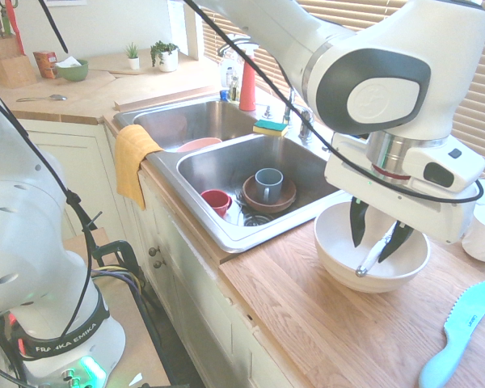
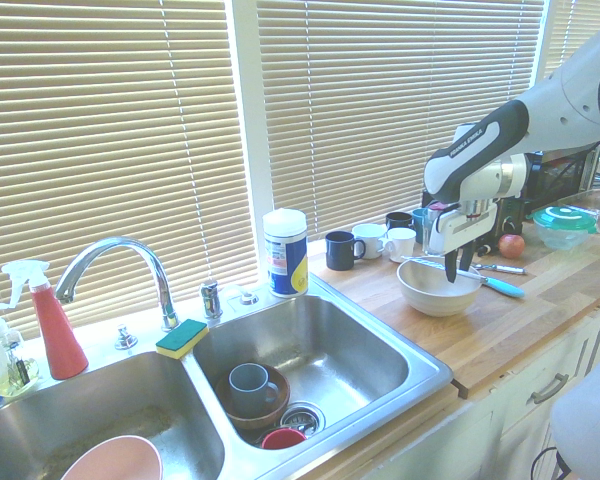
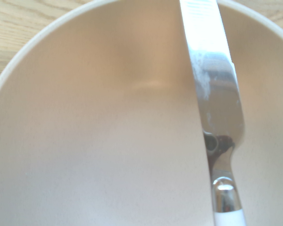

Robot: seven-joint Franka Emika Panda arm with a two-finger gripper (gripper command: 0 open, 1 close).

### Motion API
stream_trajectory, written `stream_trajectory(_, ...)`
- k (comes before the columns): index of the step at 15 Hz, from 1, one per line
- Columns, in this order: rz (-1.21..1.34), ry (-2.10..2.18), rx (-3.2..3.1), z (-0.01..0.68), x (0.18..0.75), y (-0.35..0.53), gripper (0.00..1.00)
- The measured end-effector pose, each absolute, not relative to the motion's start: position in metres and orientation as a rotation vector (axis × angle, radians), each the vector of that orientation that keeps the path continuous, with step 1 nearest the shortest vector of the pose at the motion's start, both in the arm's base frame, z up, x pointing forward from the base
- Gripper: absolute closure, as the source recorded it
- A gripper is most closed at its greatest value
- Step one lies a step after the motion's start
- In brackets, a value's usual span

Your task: Put the knife into the sink

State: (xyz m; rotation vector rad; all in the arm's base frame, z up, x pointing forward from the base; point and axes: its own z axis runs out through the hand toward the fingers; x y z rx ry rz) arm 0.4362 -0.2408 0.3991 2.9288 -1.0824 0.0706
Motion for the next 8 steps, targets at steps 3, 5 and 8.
stream_trajectory(3, 0.064, -1.087, 2.928, 0.3975, 0.4346, -0.2418, 1.0)
stream_trajectory(5, 0.062, -1.088, 2.928, 0.3968, 0.4344, -0.2417, 1.0)
stream_trajectory(8, 0.064, -1.088, 2.928, 0.3976, 0.4343, -0.2416, 1.0)
